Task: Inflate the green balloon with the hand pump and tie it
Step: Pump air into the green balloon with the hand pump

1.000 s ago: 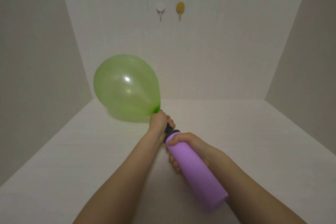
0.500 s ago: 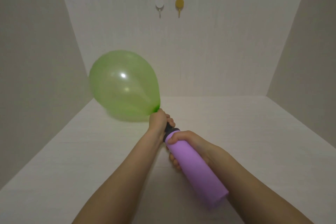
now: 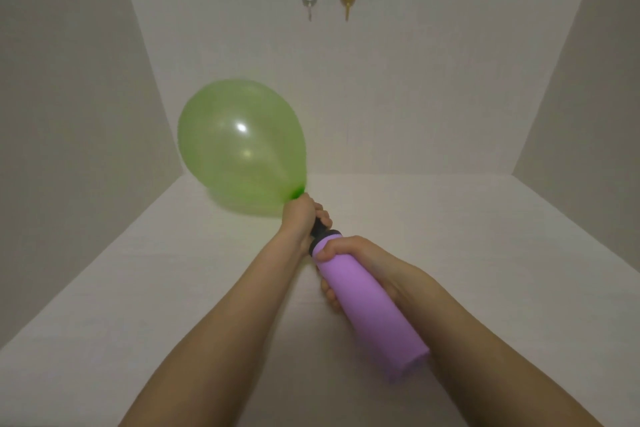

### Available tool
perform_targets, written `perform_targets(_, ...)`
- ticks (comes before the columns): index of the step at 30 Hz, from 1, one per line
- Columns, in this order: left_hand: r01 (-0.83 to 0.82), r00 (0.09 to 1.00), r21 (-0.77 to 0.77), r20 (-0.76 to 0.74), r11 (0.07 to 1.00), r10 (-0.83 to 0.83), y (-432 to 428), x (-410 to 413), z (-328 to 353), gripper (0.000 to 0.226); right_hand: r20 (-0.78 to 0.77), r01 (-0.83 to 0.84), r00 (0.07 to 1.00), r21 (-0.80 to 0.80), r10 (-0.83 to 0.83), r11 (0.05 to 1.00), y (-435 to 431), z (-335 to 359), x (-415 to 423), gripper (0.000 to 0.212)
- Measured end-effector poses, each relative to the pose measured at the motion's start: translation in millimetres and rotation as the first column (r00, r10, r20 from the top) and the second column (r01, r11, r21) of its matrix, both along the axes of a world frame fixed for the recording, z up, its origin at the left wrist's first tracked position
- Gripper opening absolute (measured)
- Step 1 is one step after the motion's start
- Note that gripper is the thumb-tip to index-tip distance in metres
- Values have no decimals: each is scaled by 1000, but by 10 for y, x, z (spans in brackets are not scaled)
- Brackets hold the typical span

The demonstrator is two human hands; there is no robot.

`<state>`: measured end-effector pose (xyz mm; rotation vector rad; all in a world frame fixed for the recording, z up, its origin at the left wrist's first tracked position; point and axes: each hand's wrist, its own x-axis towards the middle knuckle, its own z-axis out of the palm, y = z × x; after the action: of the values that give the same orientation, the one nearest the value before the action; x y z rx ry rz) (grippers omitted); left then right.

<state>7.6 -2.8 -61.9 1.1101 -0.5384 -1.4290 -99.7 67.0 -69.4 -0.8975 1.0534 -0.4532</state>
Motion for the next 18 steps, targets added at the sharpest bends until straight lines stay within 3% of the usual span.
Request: perform_targets(18, -38, 998, -4, -53, 999, 38, -50, 143, -10, 32, -57, -31, 998, 21, 32, 999, 126, 53, -104, 24)
